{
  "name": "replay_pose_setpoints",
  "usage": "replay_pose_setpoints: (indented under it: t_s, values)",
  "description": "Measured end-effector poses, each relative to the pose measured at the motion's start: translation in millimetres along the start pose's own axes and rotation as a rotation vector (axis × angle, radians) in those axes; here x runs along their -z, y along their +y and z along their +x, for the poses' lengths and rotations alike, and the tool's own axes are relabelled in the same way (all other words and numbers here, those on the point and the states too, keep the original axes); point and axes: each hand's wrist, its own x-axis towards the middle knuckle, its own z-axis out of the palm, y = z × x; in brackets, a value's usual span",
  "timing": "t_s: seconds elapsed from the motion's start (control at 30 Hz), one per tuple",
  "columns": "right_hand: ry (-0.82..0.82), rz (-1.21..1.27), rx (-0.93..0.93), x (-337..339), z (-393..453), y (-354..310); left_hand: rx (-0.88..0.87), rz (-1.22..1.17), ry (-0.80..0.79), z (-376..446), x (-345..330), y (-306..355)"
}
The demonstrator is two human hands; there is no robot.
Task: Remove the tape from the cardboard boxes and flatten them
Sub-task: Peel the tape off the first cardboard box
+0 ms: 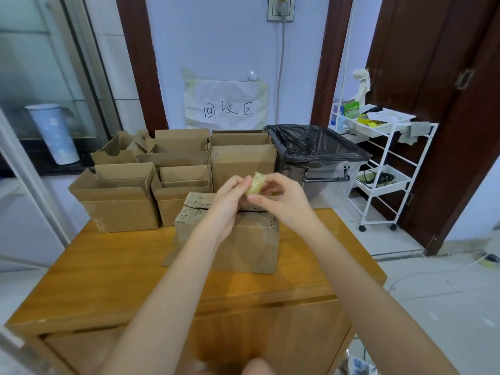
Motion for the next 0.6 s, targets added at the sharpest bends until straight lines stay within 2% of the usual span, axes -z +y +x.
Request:
replay_pose_setpoints:
  t_s: [0.1,0.3,0.6]
  values:
    - [0.04,0.058,0.047,-2.0,1.9,1.2,-0.001,-0.003,0.022,1.1,-1.3,0.6]
    - [-0.008,0.004,-0.002,-0.1,3.1,-1.4,0.038,0.079,0.115,3.7,-4.4,-0.5]
    - [-0.008,0.156,0.045,-2.4,-2.9,4.8,0.066,0.045,0.184,7.0,-7.2,0.6]
